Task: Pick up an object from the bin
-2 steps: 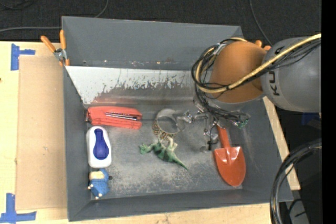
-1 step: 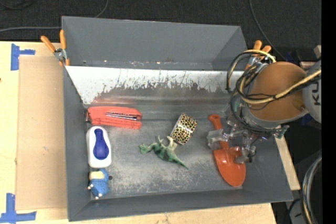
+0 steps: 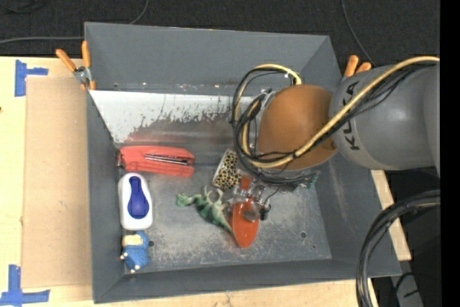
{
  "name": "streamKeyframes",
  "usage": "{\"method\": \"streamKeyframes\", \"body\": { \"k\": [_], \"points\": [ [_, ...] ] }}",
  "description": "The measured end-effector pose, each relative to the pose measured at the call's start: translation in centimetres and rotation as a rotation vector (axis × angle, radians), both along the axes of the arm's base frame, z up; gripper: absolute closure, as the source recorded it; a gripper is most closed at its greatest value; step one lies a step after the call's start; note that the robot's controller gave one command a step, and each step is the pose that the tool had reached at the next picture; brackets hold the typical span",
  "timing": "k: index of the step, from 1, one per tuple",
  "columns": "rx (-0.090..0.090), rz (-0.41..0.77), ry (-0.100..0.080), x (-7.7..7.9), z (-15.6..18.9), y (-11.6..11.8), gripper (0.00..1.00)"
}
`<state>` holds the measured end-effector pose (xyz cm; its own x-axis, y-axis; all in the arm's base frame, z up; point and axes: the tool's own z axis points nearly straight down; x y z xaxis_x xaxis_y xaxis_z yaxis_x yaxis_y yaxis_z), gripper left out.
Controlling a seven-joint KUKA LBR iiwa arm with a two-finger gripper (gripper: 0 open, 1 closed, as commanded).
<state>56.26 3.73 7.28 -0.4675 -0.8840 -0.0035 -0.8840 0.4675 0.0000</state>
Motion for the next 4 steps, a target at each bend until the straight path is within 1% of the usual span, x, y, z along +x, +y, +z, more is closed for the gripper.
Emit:
{"method": "streamKeyframes", "body": {
  "k": [1, 2, 3, 4],
  "points": [
    [0.003, 0.02, -0.001, 0.1, 0.0, 3.4, 1.0],
    [0.006, 0.016, -0.001, 0.1, 0.3, 3.3, 1.0],
    [0.005, 0.013, 0.0, 0.1, 1.1, 3.1, 1.0],
    [0.005, 0.012, 0.01, -0.2, 3.2, 3.2, 1.0]
  ]
}}
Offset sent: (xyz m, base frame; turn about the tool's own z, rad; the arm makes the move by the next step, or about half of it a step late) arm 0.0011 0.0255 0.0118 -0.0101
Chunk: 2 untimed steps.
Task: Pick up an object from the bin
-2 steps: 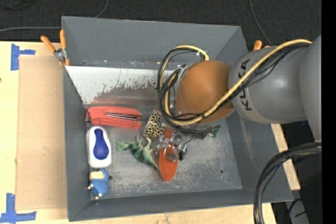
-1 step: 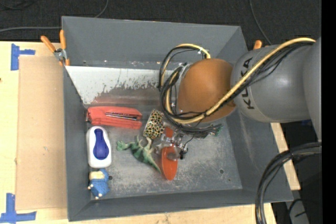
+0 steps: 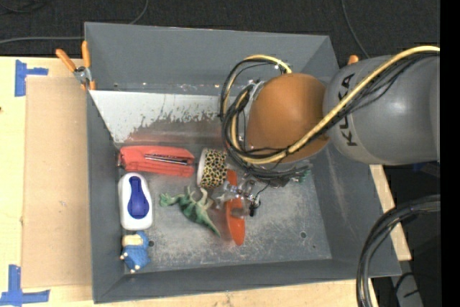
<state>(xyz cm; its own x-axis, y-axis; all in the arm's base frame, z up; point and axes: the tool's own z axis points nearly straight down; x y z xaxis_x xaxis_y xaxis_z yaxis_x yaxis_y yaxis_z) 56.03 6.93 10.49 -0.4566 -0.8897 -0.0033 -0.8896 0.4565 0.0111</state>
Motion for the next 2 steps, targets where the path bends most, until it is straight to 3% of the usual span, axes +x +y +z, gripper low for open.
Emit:
{"method": "streamKeyframes", "body": {
  "k": [2],
  "points": [
    [0.001, -0.002, -0.002, 0.1, 6.3, 0.1, 1.0]
  ]
}}
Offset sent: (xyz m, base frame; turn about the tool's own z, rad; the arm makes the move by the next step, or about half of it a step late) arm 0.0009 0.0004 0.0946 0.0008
